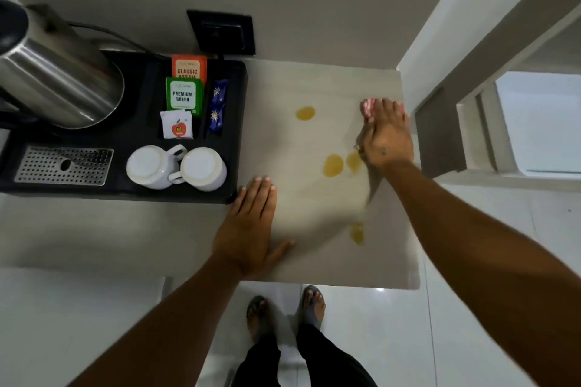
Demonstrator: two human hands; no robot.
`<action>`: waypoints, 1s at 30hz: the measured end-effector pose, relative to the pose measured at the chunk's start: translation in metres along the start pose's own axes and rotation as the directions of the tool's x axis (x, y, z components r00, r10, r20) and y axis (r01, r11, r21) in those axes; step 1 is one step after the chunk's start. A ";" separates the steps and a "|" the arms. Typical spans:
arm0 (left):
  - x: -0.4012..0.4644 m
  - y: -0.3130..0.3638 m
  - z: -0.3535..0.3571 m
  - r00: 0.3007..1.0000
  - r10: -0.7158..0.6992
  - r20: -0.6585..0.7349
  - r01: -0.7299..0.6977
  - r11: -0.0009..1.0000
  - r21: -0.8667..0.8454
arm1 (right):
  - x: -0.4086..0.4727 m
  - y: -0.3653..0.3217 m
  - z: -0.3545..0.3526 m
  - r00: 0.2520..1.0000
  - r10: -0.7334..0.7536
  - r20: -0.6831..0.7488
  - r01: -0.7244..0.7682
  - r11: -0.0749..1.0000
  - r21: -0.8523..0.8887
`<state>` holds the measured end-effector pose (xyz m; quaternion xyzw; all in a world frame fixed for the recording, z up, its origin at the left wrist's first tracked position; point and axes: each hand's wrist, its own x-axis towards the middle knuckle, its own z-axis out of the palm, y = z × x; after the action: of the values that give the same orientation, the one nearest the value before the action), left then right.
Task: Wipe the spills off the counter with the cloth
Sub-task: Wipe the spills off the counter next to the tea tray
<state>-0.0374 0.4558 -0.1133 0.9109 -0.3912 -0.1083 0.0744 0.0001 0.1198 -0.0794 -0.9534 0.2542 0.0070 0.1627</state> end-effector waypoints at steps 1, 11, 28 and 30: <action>0.003 -0.001 -0.002 1.000 0.008 -0.004 -0.008 1.000 0.007 | 0.022 -0.005 -0.006 1.000 -0.020 -0.007 0.020 1.000 -0.001; -0.003 0.000 0.002 1.000 -0.021 -0.018 0.021 1.000 -0.014 | 0.044 -0.031 0.007 0.834 -0.518 0.192 0.521 0.853 0.037; -0.002 -0.001 0.007 0.998 -0.033 -0.062 0.033 0.999 -0.011 | -0.052 0.009 0.010 0.647 -0.708 0.283 0.726 0.685 0.055; 0.001 -0.003 0.007 0.997 -0.030 -0.072 0.030 1.000 -0.004 | -0.038 0.030 -0.004 0.755 -0.604 0.257 0.622 0.783 0.012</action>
<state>-0.0361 0.4566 -0.1205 0.9198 -0.3745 -0.0771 0.0883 -0.0473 0.1125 -0.0814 -0.9807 -0.0947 0.0811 0.1509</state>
